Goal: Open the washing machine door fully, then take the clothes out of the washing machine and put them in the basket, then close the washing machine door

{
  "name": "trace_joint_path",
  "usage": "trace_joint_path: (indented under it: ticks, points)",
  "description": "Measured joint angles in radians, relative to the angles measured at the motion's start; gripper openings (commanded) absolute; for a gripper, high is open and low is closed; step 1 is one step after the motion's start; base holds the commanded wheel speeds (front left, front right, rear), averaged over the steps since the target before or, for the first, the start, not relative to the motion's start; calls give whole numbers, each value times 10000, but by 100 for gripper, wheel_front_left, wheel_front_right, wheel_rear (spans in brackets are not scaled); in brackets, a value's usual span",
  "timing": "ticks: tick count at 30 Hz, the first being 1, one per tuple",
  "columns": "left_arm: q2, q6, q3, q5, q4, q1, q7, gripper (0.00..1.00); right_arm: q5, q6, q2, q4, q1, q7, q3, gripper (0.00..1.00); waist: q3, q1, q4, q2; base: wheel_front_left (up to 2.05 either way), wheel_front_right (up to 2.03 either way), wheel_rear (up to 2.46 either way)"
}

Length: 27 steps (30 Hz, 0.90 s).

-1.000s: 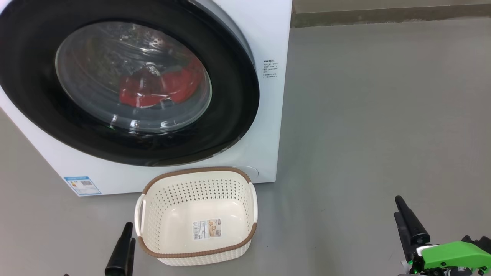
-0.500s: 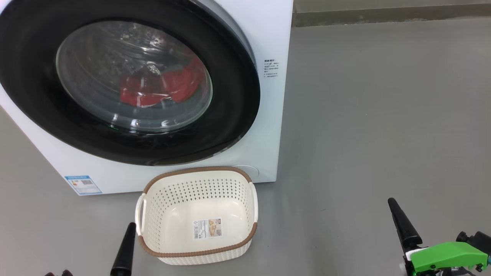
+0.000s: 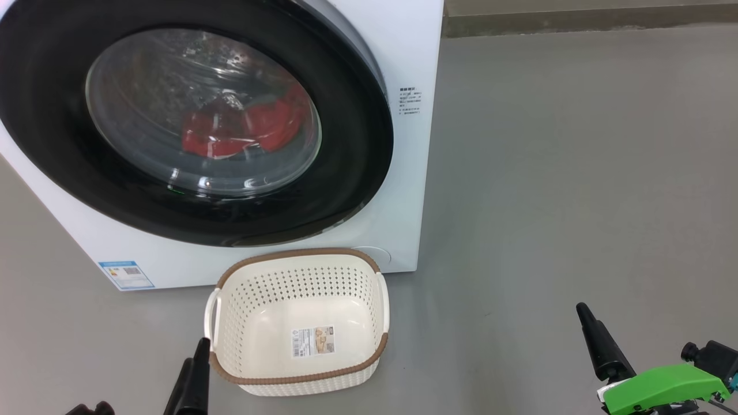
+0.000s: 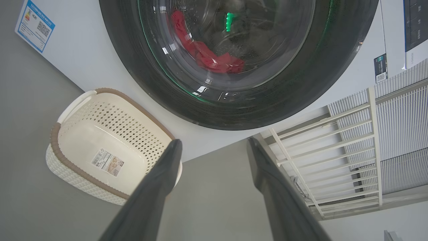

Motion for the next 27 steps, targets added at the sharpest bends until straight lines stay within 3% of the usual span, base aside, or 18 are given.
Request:
trace_joint_path:
  ticks: [27]
  points:
    - [13,2,-67,3916,-318,236,-740,100,-3133,2,-186,-94,214,-738,226,100,-4,0,46,0,0,0,0]
